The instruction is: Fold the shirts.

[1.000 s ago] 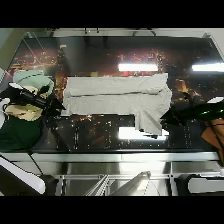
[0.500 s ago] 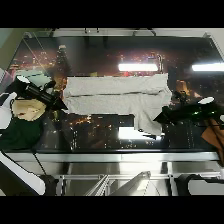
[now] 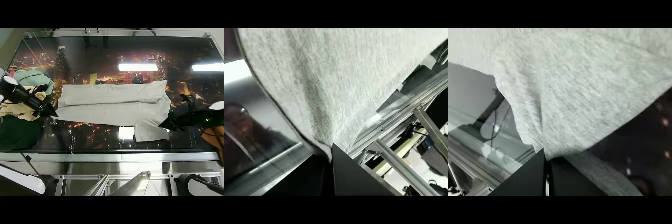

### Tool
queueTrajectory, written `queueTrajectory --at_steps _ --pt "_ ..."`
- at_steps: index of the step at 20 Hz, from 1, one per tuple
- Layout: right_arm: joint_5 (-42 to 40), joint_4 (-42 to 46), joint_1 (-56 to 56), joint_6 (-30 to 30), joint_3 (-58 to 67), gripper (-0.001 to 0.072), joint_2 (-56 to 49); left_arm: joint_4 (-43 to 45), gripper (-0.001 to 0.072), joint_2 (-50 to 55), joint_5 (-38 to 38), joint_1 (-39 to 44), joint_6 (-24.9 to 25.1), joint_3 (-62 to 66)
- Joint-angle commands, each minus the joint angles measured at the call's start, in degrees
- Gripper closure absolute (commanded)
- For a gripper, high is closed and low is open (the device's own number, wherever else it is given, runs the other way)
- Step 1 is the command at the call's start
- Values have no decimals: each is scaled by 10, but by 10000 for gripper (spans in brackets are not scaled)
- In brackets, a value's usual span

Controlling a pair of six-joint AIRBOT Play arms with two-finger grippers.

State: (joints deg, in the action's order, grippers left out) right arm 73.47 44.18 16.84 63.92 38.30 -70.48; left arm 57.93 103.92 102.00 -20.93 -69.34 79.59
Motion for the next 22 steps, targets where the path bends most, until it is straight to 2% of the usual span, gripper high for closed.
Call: queueTrajectory --at_steps 1,5,7,12,16,22 --pt "-3 0 35 -1 -22 696 83 4 691 -61 -12 -50 18 -62" --pt "-91 -170 12 -99 10 696 56 -60 691 -50 1 -56 12 -29" --pt "-130 -203 -11 -117 55 695 3 -60 692 -22 2 -30 -1 22" --pt "-206 -205 -55 -117 181 694 -163 -61 693 89 -8 38 -18 187" --pt "-238 -204 -52 -117 253 695 -271 -59 695 175 -16 56 -29 286" --pt "-237 -119 -36 -116 265 686 -294 -21 694 209 -19 38 -50 338"
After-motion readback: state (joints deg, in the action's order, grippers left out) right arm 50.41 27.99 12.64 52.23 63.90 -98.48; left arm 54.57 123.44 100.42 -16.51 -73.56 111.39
